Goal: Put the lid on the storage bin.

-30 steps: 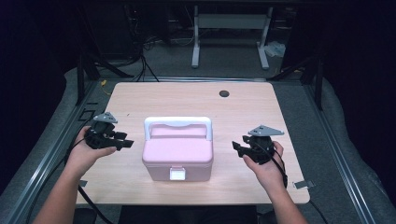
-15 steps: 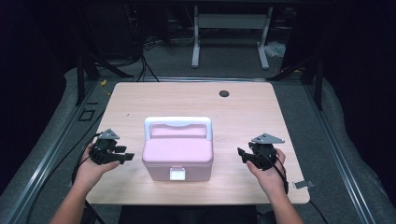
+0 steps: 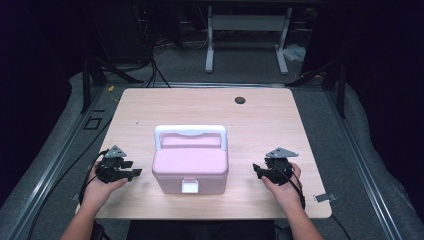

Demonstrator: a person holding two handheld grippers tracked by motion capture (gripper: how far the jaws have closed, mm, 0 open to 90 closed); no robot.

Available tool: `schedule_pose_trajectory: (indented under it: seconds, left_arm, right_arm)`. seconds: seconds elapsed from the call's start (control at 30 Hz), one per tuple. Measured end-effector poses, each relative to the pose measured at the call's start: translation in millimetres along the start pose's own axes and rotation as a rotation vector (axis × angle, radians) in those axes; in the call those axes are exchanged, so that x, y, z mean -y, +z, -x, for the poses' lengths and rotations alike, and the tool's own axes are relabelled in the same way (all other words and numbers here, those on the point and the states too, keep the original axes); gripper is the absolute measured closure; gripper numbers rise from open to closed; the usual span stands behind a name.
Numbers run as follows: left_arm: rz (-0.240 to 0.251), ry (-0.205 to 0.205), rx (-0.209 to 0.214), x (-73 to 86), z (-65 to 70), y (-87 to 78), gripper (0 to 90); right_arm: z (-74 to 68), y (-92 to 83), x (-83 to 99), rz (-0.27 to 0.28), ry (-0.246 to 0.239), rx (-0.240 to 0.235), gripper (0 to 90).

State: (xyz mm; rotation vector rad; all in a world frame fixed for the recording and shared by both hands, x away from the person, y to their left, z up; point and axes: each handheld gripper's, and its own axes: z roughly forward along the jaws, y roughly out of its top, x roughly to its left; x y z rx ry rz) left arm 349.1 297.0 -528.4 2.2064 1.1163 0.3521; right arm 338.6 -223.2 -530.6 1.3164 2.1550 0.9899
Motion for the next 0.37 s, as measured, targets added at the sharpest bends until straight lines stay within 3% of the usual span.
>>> schedule_pose_trajectory:
  seconds: [0.1,0.17,0.37]
  left_arm:
    - [-0.018,0.007,0.007,3.2,-0.7,4.1,47.3]
    - [-0.007,0.005,0.005,4.4,-0.8,4.9,47.5]
    - [-0.032,0.010,0.009,6.4,-0.5,10.5,47.4]
  right_arm:
    - [-1.5,5.7,2.1,-0.006,0.012,-0.004,45.3]
    - [-3.0,8.5,2.8,-0.022,0.005,-0.017,45.1]
    - [-5.8,12.4,3.0,-0.025,-0.010,-0.011,43.7]
